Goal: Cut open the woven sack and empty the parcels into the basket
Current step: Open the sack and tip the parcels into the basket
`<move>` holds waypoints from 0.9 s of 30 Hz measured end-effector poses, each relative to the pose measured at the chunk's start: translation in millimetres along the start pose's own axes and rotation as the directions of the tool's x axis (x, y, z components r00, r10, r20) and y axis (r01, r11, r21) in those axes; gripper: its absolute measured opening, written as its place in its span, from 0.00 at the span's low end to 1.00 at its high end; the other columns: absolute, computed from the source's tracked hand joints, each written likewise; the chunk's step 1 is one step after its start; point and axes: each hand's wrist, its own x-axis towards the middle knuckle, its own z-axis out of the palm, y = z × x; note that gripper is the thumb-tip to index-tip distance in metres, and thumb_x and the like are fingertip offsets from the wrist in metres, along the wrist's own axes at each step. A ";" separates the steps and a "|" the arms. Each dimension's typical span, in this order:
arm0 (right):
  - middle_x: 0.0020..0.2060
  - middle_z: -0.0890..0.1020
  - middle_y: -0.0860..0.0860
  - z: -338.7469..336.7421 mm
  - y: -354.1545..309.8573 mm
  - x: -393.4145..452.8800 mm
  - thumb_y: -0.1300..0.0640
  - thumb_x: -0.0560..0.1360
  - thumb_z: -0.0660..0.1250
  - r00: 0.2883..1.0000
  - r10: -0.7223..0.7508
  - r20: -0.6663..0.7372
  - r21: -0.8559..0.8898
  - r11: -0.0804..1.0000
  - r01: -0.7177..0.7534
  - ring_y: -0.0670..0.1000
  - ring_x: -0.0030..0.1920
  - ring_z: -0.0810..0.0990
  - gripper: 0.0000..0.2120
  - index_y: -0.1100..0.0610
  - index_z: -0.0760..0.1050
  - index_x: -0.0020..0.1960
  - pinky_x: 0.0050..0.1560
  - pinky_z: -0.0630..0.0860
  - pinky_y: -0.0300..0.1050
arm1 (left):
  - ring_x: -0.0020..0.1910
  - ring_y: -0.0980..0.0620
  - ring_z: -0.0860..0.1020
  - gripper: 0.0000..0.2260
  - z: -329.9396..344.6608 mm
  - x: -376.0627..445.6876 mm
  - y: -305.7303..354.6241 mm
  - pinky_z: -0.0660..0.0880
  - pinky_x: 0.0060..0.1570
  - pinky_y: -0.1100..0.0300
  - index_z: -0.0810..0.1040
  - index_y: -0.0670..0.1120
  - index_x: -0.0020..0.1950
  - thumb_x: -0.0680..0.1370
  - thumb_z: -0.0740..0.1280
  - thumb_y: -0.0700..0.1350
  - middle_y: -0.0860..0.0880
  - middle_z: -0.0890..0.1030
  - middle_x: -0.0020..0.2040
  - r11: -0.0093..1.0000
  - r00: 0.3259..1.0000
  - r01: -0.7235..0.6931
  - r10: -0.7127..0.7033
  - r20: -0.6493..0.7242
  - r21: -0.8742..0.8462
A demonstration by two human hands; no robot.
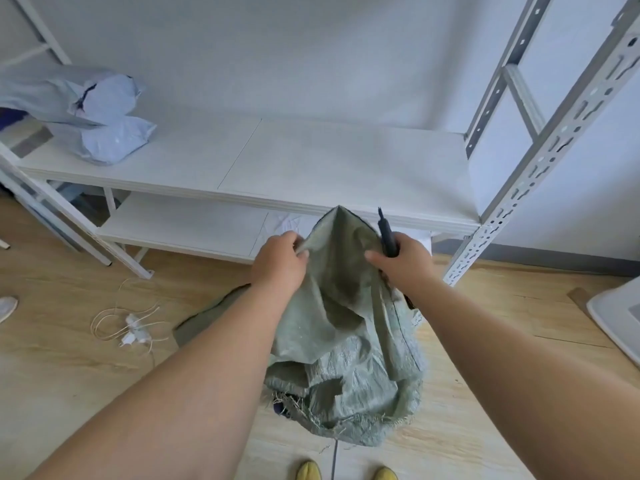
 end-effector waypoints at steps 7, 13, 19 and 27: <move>0.42 0.81 0.48 19.5 -19.8 -4.9 0.50 0.64 0.80 0.977 -0.065 0.203 0.134 0.990 0.038 0.49 0.41 0.80 0.24 0.54 0.76 0.56 0.43 0.79 0.47 | 0.56 0.51 0.77 0.21 -13.1 -7.7 31.2 0.73 0.52 0.60 0.76 0.50 0.65 0.74 0.65 0.35 0.51 0.79 0.58 0.882 0.884 0.099 0.135 0.448 -0.461; 0.32 0.77 0.50 28.0 -14.2 -0.4 0.53 0.69 0.75 0.985 0.047 0.165 0.170 0.983 -0.075 0.50 0.32 0.75 0.10 0.56 0.78 0.46 0.37 0.76 0.46 | 0.62 0.53 0.75 0.28 -10.6 -6.0 17.0 0.69 0.66 0.55 0.73 0.55 0.68 0.69 0.74 0.51 0.53 0.78 0.63 0.919 0.817 -0.018 0.241 0.524 -0.394; 0.34 0.78 0.49 14.8 -16.6 13.4 0.53 0.71 0.72 0.995 0.092 -0.046 0.087 0.992 -0.088 0.57 0.41 0.79 0.08 0.53 0.76 0.48 0.47 0.79 0.53 | 0.59 0.47 0.77 0.34 -34.7 -2.4 -8.6 0.73 0.58 0.56 0.71 0.50 0.69 0.66 0.78 0.54 0.51 0.76 0.63 0.942 0.757 -0.158 -0.078 0.649 0.297; 0.37 0.77 0.49 -1.9 -46.7 13.6 0.52 0.75 0.66 0.943 0.006 -0.334 0.183 0.981 0.059 0.54 0.41 0.75 0.06 0.53 0.74 0.49 0.38 0.68 0.44 | 0.47 0.44 0.75 0.10 -50.3 9.7 -10.6 0.69 0.42 0.55 0.73 0.49 0.59 0.80 0.59 0.50 0.48 0.77 0.49 0.997 0.987 0.012 -0.001 -0.158 0.070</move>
